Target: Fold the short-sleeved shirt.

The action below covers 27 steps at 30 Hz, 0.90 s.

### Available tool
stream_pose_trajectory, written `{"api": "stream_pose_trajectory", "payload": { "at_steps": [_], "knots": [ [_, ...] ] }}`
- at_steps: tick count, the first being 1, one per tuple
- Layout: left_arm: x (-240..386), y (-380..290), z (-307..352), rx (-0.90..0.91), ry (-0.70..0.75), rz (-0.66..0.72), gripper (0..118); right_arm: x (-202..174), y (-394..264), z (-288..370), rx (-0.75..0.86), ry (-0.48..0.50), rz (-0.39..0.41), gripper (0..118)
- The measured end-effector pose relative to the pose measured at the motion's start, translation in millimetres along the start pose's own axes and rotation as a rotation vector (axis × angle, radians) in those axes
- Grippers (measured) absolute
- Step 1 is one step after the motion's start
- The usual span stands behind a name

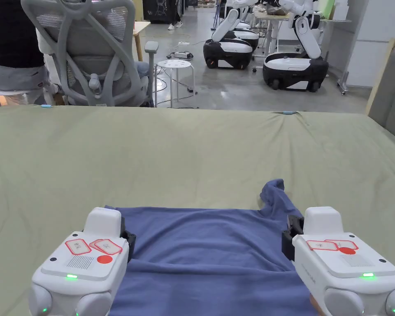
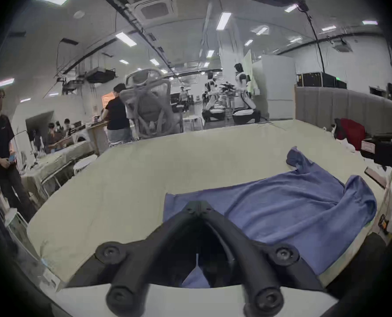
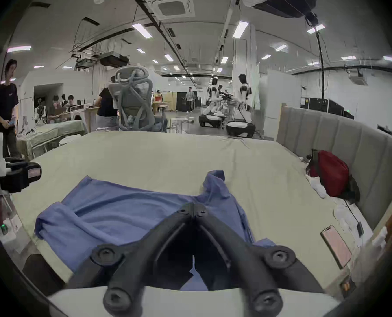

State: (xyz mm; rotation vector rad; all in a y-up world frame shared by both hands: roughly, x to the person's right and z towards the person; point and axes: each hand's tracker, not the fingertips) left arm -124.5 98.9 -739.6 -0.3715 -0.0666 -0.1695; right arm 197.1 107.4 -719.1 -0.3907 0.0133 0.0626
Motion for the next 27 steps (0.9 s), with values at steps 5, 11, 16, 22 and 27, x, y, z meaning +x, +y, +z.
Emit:
{"api": "stream_pose_trajectory", "payload": {
  "at_steps": [5,11,16,22,27],
  "knots": [
    [-18.9,-17.3,-29.3,-0.122,0.001,0.041,0,3.0,-8.3,-9.8,-0.034,0.022,0.005,0],
    [-55.4,-13.2,-95.3,-0.244,0.010,0.110,0,14.5,-16.2,-39.5,-0.093,0.017,0.010,0],
    [-77.9,8.8,-179.1,-0.334,0.000,0.085,0,24.4,-16.7,-67.2,-0.134,0.008,0.016,0],
    [-85.1,7.7,-260.5,-0.406,0.089,0.050,109,40.1,-13.1,-93.4,-0.157,-0.009,0.020,0],
    [-87.6,-16.5,-306.7,-0.512,0.067,0.010,69,64.5,-9.4,-121.9,-0.205,-0.043,0.033,0]
  ]
}}
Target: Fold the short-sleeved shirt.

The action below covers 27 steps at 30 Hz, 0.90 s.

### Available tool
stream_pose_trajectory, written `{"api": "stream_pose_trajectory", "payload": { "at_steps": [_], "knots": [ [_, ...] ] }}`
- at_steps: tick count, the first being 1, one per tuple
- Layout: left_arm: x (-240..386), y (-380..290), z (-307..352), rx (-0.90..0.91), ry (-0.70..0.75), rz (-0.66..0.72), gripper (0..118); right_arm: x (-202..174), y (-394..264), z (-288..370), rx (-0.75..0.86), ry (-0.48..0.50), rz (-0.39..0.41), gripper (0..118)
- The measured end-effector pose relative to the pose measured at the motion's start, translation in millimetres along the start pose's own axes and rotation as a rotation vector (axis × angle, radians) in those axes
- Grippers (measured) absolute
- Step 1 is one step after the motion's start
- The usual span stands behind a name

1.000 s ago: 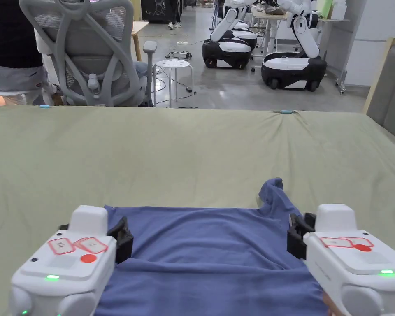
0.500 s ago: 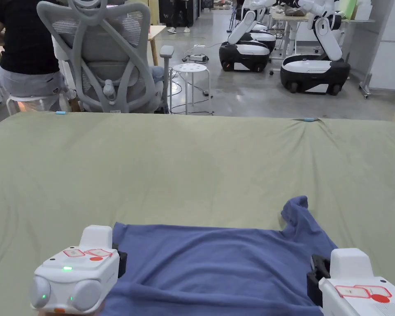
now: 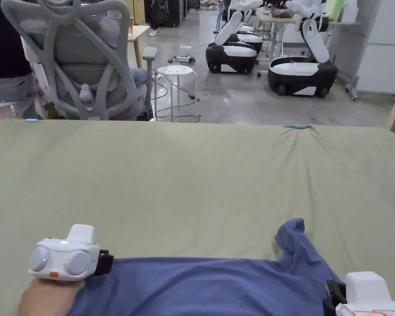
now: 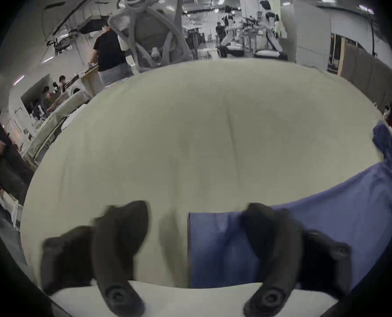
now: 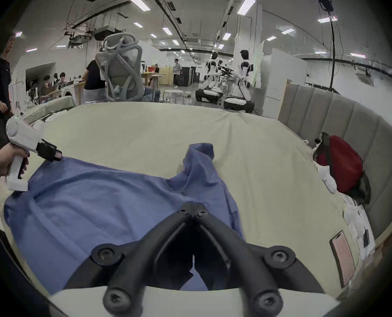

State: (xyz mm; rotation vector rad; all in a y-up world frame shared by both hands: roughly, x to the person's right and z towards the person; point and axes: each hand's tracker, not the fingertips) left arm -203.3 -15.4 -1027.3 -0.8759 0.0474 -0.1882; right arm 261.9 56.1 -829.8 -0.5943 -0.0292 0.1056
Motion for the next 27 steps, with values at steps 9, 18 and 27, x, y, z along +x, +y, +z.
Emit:
{"api": "stream_pose_trajectory", "payload": {
  "at_steps": [9,18,27],
  "knots": [
    [16.5,6.2,67.6,0.099,-0.032,-0.097,0,59.9,39.9,-108.6,-0.182,0.013,-0.051,6],
    [20.3,3.1,113.8,0.165,-0.065,-0.077,0,41.4,29.9,-184.0,-0.375,0.089,0.017,89],
    [8.5,-15.2,148.0,0.209,-0.083,-0.020,0,41.0,40.6,-82.2,-0.196,0.070,0.049,4]
  ]
}}
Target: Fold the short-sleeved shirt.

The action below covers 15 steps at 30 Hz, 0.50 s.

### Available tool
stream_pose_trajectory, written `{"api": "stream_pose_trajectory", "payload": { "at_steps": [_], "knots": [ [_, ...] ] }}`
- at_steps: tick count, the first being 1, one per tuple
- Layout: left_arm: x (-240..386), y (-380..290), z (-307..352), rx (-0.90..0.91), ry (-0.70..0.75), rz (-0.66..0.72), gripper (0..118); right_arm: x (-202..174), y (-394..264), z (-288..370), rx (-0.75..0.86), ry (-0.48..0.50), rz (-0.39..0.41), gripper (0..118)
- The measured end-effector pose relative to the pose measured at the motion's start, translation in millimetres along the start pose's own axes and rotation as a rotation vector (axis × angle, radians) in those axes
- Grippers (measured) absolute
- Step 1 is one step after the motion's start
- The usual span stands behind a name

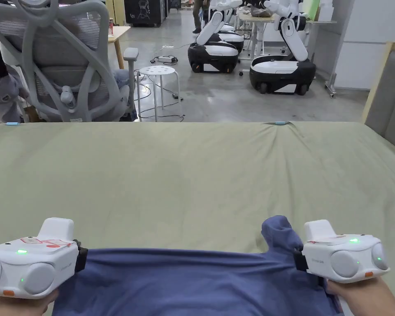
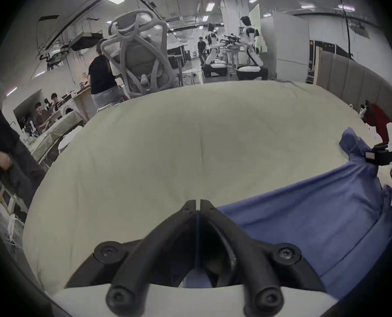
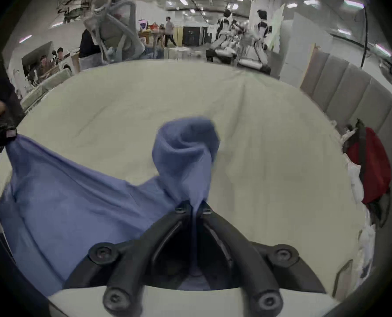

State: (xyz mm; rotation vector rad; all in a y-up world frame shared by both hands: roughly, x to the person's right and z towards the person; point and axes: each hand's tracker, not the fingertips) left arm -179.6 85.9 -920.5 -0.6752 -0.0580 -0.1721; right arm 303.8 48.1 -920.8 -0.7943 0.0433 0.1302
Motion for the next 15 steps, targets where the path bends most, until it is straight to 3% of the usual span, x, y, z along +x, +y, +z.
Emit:
{"api": "stream_pose_trajectory", "payload": {
  "at_steps": [8,12,15],
  "knots": [
    [-17.3,-41.9,124.2,0.145,-0.029,0.027,0,-2.3,-47.8,163.2,0.216,0.028,-0.040,4],
    [-20.6,-97.3,152.4,0.074,-0.067,0.046,0,-16.1,-105.8,189.8,0.197,0.010,-0.006,4],
    [-18.0,-151.1,149.4,-0.066,-0.076,0.044,0,-25.6,-158.5,179.4,0.080,0.020,-0.011,4]
  ]
}}
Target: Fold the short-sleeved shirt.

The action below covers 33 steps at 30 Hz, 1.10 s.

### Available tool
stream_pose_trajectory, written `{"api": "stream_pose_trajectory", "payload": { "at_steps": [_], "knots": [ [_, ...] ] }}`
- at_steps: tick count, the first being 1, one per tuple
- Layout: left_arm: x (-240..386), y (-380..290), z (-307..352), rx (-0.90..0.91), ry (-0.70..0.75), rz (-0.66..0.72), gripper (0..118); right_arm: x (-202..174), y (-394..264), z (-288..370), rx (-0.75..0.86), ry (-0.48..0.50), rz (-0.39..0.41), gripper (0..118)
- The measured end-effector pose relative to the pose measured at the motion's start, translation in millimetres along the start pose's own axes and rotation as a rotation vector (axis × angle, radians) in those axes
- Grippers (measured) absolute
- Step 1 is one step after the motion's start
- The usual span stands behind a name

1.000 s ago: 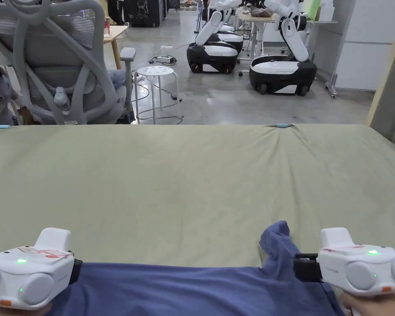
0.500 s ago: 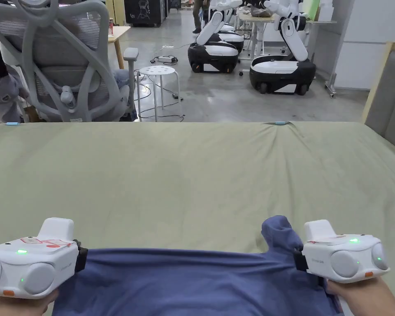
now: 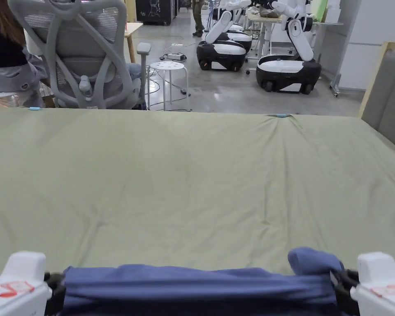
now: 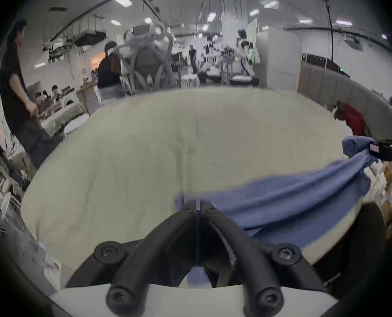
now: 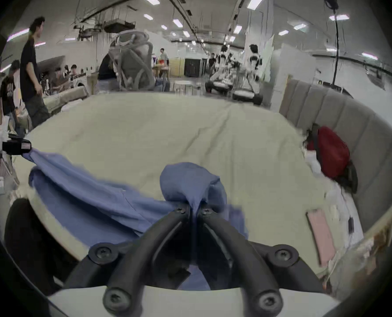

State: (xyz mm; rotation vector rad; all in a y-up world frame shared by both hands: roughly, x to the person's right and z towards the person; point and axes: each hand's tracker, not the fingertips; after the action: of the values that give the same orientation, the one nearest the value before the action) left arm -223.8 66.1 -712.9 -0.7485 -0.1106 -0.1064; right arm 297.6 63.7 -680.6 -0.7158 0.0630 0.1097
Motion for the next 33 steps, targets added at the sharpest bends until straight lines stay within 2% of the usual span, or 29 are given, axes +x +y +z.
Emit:
{"api": "stream_pose_trajectory", "payload": {
  "at_steps": [2,4,5,6,7,8,9,10,11,14,15,16,17,18,19,20,22,24,33],
  "knots": [
    [-1.6,-31.6,-9.7,-0.065,-0.014,0.047,0,-3.5,-30.7,-7.3,-0.059,-0.005,-0.016,4],
    [0.6,-45.3,-9.4,-0.045,-0.012,0.072,2,-5.6,-42.4,-9.1,-0.050,-0.016,-0.031,4],
    [3.9,-45.9,-7.3,-0.018,0.002,0.084,11,-6.6,-42.7,-6.1,-0.029,-0.010,-0.052,5],
    [8.0,-41.3,-3.7,0.015,0.043,0.070,32,-9.4,-35.8,-0.5,0.015,-0.012,-0.068,12],
    [13.8,-33.7,0.7,0.049,0.083,0.048,75,-12.4,-23.0,6.0,0.055,-0.028,-0.064,38],
    [20.1,-24.8,5.4,0.095,0.099,0.035,96,-18.5,-11.1,11.9,0.099,-0.054,-0.052,69],
    [28.4,-12.6,12.0,0.152,0.095,0.022,104,-25.3,1.5,16.5,0.133,-0.064,-0.037,95],
    [38.5,0.1,17.9,0.216,0.082,0.001,101,-32.9,17.0,21.1,0.177,-0.056,-0.026,113],
    [49.7,13.7,21.6,0.272,0.083,-0.019,98,-42.3,32.5,26.2,0.234,-0.049,-0.022,113],
    [79.3,48.3,24.0,0.413,0.073,-0.034,97,-74.3,66.1,31.3,0.359,-0.039,-0.012,109],
    [87.9,57.9,24.6,0.456,0.060,-0.028,94,-82.7,74.2,31.2,0.397,-0.037,-0.006,107],
    [94.6,65.4,24.7,0.485,0.048,-0.020,85,-92.1,79.1,31.5,0.427,-0.040,-0.003,100],
    [100.2,70.2,23.4,0.490,0.042,-0.015,74,-100.3,81.3,31.0,0.442,-0.046,0.006,86],
    [103.4,72.6,23.2,0.485,0.043,-0.018,52,-106.1,81.0,30.1,0.437,-0.048,0.012,63],
    [106.3,73.6,23.2,0.489,0.043,-0.021,10,-109.5,79.4,28.1,0.437,-0.050,0.013,17],
    [109.4,72.8,22.8,0.493,0.047,-0.026,0,-112.8,76.4,26.0,0.441,-0.055,0.013,1],
    [113.1,69.6,18.2,0.492,0.067,-0.031,0,-116.2,70.3,21.4,0.432,-0.079,0.008,0],
    [111.2,68.9,13.2,0.455,0.017,-0.027,0,-116.2,67.6,18.2,0.407,-0.052,0.001,0],
    [86.1,45.4,5.6,0.427,0.050,0.000,0,-130.7,70.1,15.7,0.406,-0.068,0.004,0]
  ]
}}
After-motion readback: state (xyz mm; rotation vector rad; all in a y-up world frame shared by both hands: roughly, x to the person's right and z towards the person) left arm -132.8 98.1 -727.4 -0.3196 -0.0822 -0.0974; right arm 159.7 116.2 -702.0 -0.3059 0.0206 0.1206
